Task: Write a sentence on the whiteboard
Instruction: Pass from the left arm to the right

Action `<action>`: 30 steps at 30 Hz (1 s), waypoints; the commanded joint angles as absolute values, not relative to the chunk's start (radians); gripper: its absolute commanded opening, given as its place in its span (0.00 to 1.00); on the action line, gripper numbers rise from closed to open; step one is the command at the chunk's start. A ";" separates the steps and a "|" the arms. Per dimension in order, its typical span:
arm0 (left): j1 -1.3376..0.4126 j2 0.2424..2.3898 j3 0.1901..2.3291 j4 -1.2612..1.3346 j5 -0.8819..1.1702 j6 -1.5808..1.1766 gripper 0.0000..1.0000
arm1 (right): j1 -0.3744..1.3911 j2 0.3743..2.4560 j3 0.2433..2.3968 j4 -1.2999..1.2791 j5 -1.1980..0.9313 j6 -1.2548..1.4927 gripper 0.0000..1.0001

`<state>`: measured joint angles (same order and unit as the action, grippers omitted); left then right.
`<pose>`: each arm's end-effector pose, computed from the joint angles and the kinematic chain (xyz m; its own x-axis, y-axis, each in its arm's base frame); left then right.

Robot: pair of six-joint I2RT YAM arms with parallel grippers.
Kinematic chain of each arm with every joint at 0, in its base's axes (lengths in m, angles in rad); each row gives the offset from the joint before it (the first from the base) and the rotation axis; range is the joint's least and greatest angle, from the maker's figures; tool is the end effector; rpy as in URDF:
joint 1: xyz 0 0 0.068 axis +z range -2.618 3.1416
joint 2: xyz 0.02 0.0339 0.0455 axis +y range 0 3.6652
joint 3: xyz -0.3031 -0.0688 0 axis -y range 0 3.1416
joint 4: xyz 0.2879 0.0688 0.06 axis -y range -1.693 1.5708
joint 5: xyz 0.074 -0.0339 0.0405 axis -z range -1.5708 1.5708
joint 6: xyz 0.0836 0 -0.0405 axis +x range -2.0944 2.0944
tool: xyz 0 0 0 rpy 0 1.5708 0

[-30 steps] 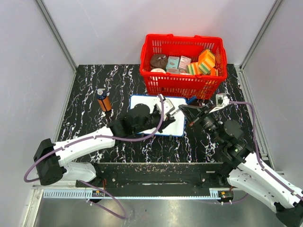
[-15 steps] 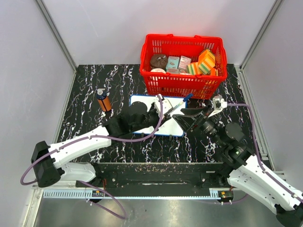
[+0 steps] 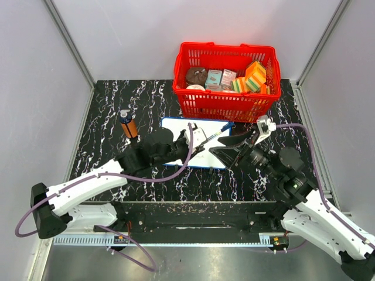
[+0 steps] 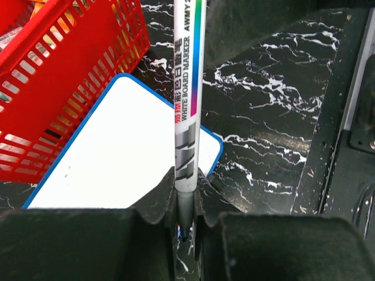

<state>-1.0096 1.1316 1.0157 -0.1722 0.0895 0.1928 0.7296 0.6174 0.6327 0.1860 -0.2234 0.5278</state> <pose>0.1719 -0.2874 0.3695 0.0219 0.3238 -0.9459 0.9013 0.4029 0.1588 0.1458 0.1552 0.3845 -0.2801 0.4084 -0.8688 -0.7764 0.4359 0.4552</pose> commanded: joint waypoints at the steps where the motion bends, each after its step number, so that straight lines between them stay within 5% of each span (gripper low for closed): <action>1: -1.009 1.056 1.068 -0.241 0.130 0.247 0.00 | 0.698 0.652 0.724 0.166 -0.374 0.512 0.80; 17: -1.009 0.960 1.057 -0.337 0.248 0.245 0.00 | 0.646 0.716 0.695 0.438 -0.583 0.679 0.69; 30: -1.009 0.985 1.065 -0.337 0.271 0.239 0.00 | 0.646 0.781 0.675 0.545 -0.603 0.744 0.43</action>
